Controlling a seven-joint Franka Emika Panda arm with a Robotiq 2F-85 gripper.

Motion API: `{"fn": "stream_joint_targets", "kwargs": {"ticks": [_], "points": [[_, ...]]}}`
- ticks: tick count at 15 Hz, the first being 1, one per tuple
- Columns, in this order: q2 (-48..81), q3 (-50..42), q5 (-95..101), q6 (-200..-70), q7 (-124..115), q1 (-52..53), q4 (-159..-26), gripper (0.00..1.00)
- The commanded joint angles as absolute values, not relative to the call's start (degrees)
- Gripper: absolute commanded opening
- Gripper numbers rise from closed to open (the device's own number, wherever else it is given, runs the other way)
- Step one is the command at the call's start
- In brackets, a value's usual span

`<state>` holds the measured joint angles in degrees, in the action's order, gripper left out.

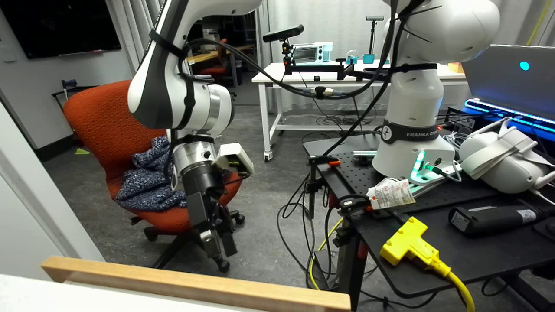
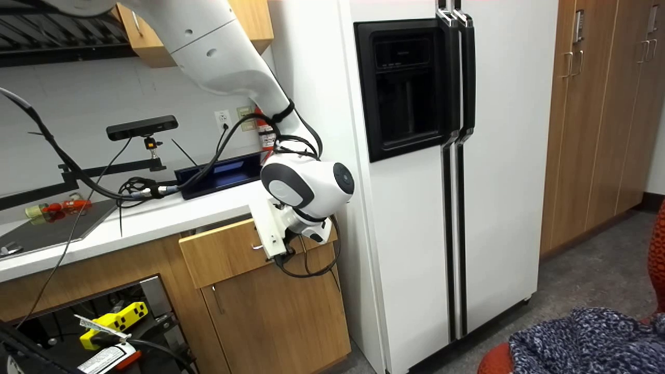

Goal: Open the drawer on the far right

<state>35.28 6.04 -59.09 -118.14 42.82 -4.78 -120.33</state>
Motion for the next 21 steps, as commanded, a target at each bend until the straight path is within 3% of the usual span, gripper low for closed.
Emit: {"fn": "stream_joint_targets", "kwargs": {"ticks": [1, 13, 15, 18, 21], "points": [[39.3, 6.2, -59.9, -116.2, 44.9, -4.4, -116.5, 1.00], [46.9, 6.6, -58.0, -118.3, 46.0, -2.1, -107.4, 1.00], [47.5, 6.5, -57.3, -118.5, 45.9, -2.0, -106.7, 0.92], [48.2, 6.2, -56.1, -119.1, 45.6, -2.0, -105.8, 0.91], [48.4, 5.9, -53.9, -120.8, 45.1, -1.6, -105.6, 0.75]]}}
